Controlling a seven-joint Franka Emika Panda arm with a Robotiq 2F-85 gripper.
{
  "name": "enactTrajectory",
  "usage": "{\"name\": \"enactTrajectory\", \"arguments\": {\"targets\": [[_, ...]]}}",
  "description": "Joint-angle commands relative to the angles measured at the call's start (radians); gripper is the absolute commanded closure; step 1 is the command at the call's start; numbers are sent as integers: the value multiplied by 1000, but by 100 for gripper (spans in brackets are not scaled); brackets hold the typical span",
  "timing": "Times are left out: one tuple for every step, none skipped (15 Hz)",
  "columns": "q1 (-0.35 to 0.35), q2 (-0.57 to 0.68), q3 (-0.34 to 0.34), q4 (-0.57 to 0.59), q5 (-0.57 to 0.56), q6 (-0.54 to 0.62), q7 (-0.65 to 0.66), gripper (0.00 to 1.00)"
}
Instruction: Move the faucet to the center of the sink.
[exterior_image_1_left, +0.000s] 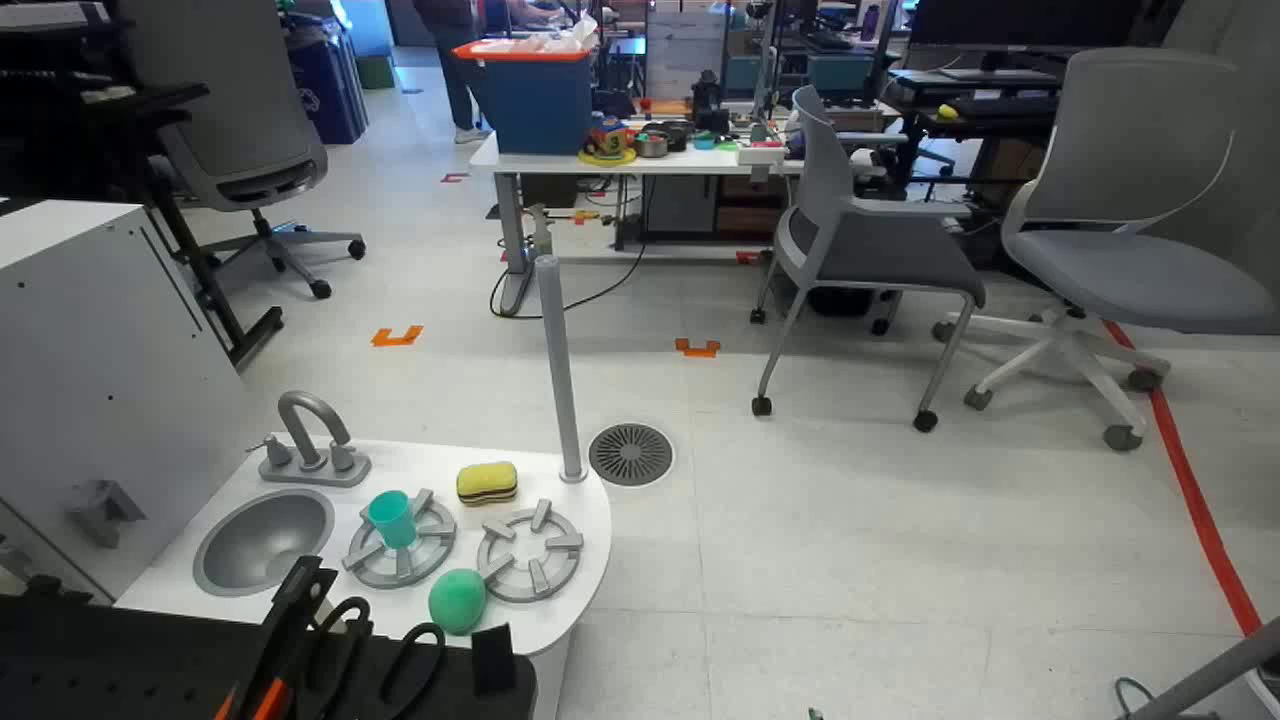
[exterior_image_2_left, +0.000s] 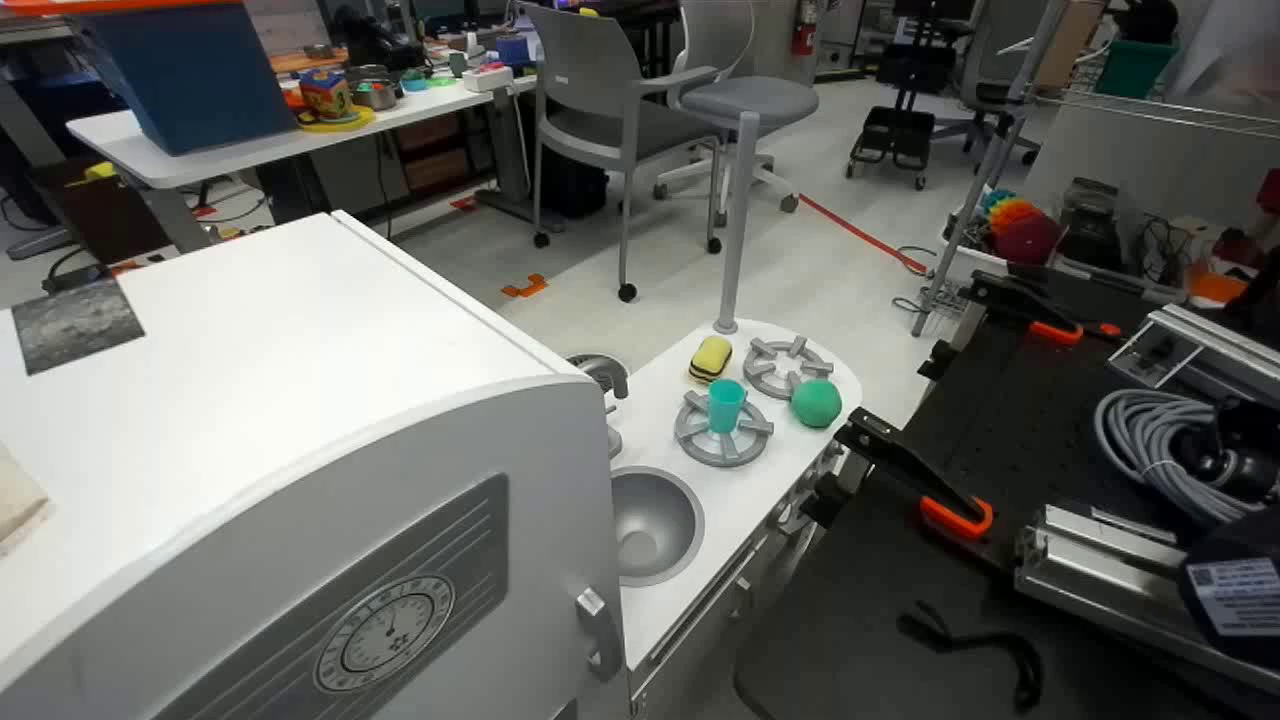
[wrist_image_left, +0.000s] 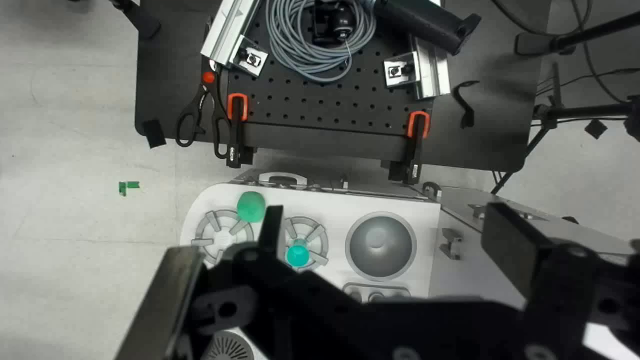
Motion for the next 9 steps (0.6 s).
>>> {"name": "enactTrajectory", "arguments": {"targets": [[4,1,-3,3,-1,-2,2,0],[4,0,-3,4,-1,-2,2,0],[4,0,-3,4,-1,-2,2,0],[4,0,-3,4,-1,-2,2,0],[4,0,-3,4,-1,-2,2,0],[4,0,-3,4,-1,-2,2,0],[4,0,-3,4,-1,-2,2,0],[4,0,-3,4,-1,-2,2,0],[4,28,0,12,7,22,14,0]]}}
